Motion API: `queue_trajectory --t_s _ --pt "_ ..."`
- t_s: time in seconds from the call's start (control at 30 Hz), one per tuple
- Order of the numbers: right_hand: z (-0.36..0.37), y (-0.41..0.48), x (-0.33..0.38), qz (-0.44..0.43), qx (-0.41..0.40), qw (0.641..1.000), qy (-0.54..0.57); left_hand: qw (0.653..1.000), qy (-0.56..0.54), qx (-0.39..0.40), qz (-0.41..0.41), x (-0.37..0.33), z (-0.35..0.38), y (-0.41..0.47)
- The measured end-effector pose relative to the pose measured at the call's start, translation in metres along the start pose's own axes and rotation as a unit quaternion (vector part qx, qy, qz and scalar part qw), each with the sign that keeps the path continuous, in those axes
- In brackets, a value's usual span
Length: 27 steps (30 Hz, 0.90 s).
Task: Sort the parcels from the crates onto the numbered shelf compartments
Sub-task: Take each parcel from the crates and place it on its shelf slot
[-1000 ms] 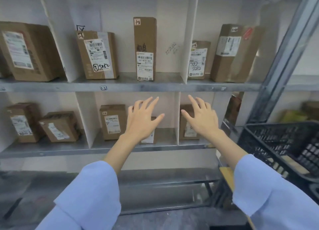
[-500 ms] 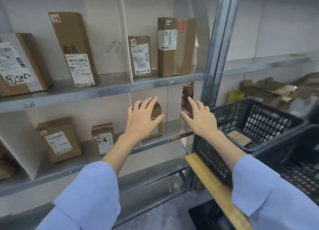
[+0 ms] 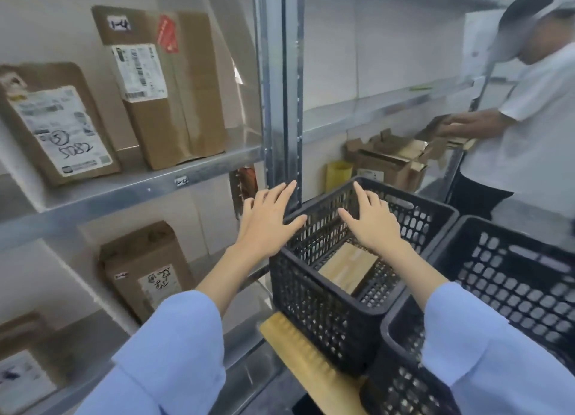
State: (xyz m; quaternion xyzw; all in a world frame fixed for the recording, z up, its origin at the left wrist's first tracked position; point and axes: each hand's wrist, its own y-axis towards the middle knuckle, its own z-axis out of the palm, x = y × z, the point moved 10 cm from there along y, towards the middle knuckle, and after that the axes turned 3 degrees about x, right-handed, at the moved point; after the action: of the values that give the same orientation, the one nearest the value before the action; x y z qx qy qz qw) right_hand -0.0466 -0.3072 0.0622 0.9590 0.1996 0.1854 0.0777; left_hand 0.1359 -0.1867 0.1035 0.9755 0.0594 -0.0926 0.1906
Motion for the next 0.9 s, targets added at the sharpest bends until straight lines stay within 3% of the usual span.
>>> queue_trajectory --t_s 0.23,0.53,0.73,0.9 --pt "0.057 0.033 -0.079 0.076 0.066 0.995 0.024 0.996 -0.005 0.078 0.037 -0.021 0.093 0.07" --pt "0.153 0.043 -0.115 0.14 0.163 0.974 0.075 0.974 -0.024 0.199 0.105 -0.017 0.215 0.11" --pt "0.193 0.05 -0.133 0.205 0.192 0.954 0.103 0.946 -0.047 0.281 0.155 -0.027 0.282 0.131" --pt "0.221 0.049 -0.131 0.248 0.177 0.941 0.145 0.921 -0.134 0.346 0.12 -0.023 0.334 0.136"
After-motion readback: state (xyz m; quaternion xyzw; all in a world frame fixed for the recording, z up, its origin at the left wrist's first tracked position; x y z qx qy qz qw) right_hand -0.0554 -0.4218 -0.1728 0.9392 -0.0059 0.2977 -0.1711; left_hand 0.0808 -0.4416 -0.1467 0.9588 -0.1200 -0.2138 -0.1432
